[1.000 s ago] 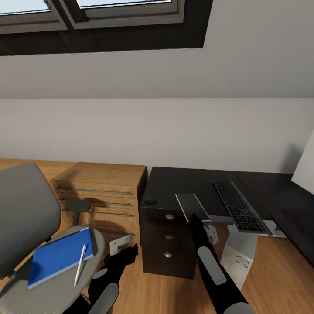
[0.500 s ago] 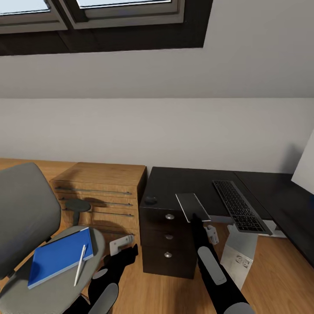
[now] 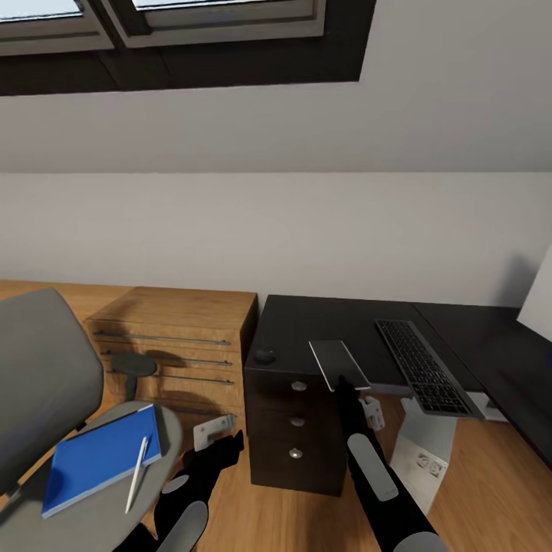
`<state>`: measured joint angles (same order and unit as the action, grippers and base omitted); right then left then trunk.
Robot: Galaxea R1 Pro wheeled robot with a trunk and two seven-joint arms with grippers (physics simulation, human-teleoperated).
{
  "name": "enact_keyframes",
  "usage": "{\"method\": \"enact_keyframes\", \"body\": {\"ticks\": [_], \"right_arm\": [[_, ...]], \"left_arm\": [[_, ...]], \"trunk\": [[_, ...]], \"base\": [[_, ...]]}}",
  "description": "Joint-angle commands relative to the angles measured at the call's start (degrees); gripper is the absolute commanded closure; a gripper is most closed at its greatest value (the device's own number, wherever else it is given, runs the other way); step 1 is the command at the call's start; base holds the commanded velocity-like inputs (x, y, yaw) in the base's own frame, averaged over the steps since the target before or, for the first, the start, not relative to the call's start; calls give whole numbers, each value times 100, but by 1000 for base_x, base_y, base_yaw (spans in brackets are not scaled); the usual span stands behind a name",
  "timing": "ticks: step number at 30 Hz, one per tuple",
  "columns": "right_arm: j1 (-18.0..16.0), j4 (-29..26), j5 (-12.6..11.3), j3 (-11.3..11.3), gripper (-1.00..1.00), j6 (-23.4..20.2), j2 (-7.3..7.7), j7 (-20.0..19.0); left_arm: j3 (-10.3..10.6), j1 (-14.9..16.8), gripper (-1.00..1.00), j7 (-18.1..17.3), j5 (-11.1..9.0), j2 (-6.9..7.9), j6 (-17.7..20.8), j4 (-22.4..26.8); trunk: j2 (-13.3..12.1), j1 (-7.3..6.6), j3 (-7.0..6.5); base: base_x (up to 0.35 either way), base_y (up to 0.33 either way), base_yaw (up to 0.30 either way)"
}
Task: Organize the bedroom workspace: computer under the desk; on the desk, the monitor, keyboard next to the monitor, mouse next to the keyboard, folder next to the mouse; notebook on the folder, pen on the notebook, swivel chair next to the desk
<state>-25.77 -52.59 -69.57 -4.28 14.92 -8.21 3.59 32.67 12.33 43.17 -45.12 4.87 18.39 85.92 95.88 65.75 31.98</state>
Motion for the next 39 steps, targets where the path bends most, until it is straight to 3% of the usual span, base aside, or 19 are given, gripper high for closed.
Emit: {"method": "enact_keyframes", "body": {"ticks": [1, 19, 36, 37, 39], "right_arm": [[-5, -6, -39, -21, 100, 35, 3, 28], [-3, -6, -32, -21, 100, 28, 3, 28], [-6, -6, -24, -21, 100, 19, 5, 44], [-4, -6, -23, -21, -100, 19, 5, 44], [-3, -6, -22, -21, -100, 19, 4, 45]], "left_arm": [[12, 6, -100, 42, -25, 5, 15, 8], [12, 6, -100, 42, -29, 5, 16, 3], [12, 6, -100, 42, -31, 5, 16, -5], [12, 6, -100, 42, -31, 5, 16, -5], [12, 6, -100, 42, -32, 5, 16, -5]], "trunk": [[3, 0, 6], [3, 0, 6], [3, 0, 6], [3, 0, 6], [3, 0, 6]], "base": [[160, 0, 0], [114, 0, 0], [8, 0, 0], [0, 0, 0], [0, 0, 0]]}}
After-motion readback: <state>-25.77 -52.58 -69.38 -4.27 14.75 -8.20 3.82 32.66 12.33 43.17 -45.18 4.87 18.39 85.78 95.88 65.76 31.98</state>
